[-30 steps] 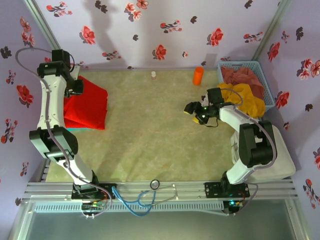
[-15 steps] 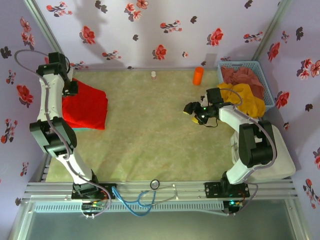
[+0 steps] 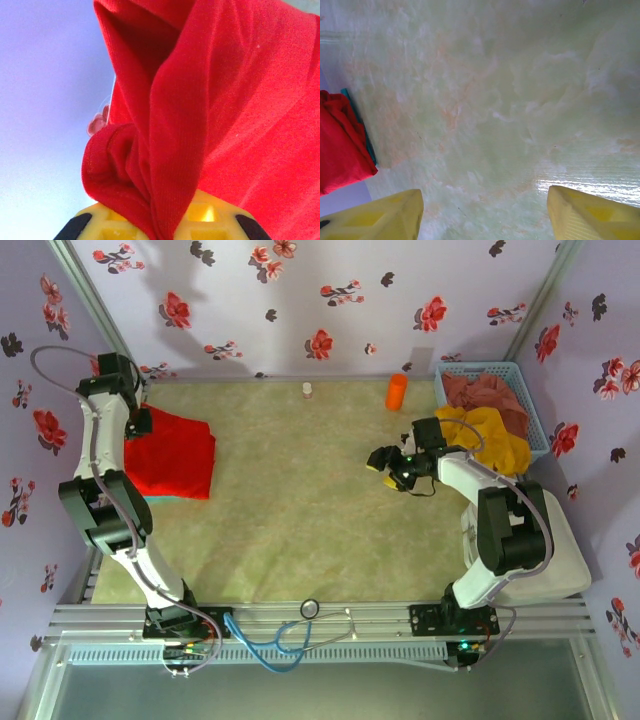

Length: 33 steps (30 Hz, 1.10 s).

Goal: Fold and stack the t-shirts

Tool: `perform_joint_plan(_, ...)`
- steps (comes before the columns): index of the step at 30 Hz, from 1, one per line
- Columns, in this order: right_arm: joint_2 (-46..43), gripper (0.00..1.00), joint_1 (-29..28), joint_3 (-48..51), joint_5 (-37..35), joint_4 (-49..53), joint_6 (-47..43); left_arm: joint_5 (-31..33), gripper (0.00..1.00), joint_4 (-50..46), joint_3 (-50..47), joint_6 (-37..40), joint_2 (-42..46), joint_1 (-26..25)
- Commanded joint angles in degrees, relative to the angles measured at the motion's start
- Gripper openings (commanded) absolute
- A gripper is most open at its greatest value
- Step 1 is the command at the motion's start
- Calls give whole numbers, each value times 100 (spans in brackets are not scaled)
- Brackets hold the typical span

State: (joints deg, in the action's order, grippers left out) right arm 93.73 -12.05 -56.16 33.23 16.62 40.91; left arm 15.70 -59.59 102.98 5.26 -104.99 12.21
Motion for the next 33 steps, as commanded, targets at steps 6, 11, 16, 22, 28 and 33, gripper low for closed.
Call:
perform_joint_plan(6,-206,66,-34,44,-12,236,-150,444,0,419,-144,-66,-277,87)
perform_joint_plan(11,-211,67,-42,134,-18,202,-135,471,0,448,-74,-77,-497,120)
perform_joint_plan(16,-219,66,-43,167,-3,198,-139,594,0,414,31,-152,-702,124)
perform_joint_plan(22,-302,67,-39,153,-16,324,-223,1050,41,44,456,-509,-1123,190)
perform_joint_plan(28,-349,67,-40,161,-55,373,-243,896,96,-39,531,-837,-894,152)
perform_joint_plan(33,-386,66,-42,93,-139,463,-324,886,100,-188,635,-846,-600,-55)
